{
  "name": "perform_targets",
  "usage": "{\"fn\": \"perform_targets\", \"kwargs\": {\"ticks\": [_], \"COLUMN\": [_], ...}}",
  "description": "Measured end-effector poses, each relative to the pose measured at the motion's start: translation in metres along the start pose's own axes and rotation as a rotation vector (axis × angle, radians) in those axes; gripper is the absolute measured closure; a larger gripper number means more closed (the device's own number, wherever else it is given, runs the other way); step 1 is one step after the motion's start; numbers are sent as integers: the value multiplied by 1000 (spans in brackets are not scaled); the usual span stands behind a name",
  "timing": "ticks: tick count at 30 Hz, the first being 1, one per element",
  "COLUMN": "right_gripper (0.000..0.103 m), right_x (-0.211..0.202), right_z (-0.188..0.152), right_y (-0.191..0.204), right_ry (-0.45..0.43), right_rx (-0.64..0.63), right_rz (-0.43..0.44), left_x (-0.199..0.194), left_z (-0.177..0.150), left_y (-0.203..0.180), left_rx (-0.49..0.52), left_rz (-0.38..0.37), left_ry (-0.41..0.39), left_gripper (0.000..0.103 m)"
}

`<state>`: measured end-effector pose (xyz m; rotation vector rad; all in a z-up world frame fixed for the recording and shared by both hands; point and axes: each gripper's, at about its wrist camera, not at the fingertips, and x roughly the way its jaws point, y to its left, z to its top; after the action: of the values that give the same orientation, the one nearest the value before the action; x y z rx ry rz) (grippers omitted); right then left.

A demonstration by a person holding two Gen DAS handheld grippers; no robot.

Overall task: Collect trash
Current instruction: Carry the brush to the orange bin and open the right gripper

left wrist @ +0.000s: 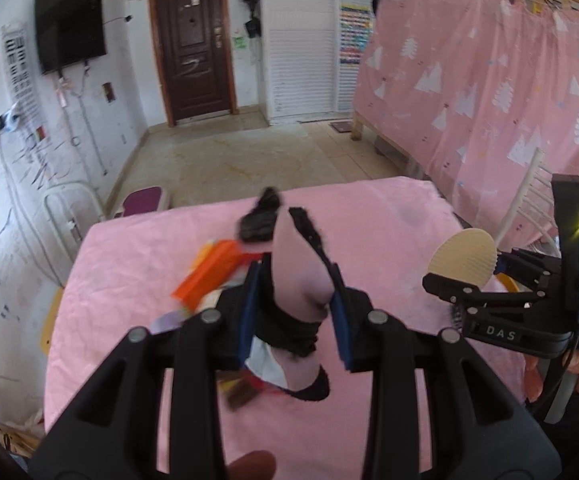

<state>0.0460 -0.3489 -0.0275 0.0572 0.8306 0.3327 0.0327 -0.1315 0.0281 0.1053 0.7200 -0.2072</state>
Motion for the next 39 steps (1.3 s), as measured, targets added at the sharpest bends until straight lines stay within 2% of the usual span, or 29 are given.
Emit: {"fn": "perform_targets", "kwargs": {"ticks": [12,21,26,31,34,35,36,39], "right_gripper": [55,55,55,55,54,54,54,54], "right_x": [-21,-18,-23,-25,-26,-26,-27,-25], "right_z": [-23,-54,-65,-71,-75,-75,-77,-77], "right_y": [-117,-190,-206,-213,-219,-219,-220,-219], "right_ry": [2,30,31,31,31,32,32,36], "right_rx": [108,227,252,269,279,280,280,285], "right_rz": [-141,-212,-227,-238,-238,-239,-237,-229], "left_x": [48,85,109,134,144,146,146,144], "left_z": [32,54,62,61,57,57,57,56], "left_y": [-102,-182,-229,-256,-264,-266,-265,-263], "left_rx": [100,140,169,173,178,175,173,172], "left_rz": [-103,-278,-331,-369,-354,-358,-358,-341], "left_ry": [83,129,136,178,196,202,203,200], "left_gripper": [72,72,71,69,59,50,46,45]}}
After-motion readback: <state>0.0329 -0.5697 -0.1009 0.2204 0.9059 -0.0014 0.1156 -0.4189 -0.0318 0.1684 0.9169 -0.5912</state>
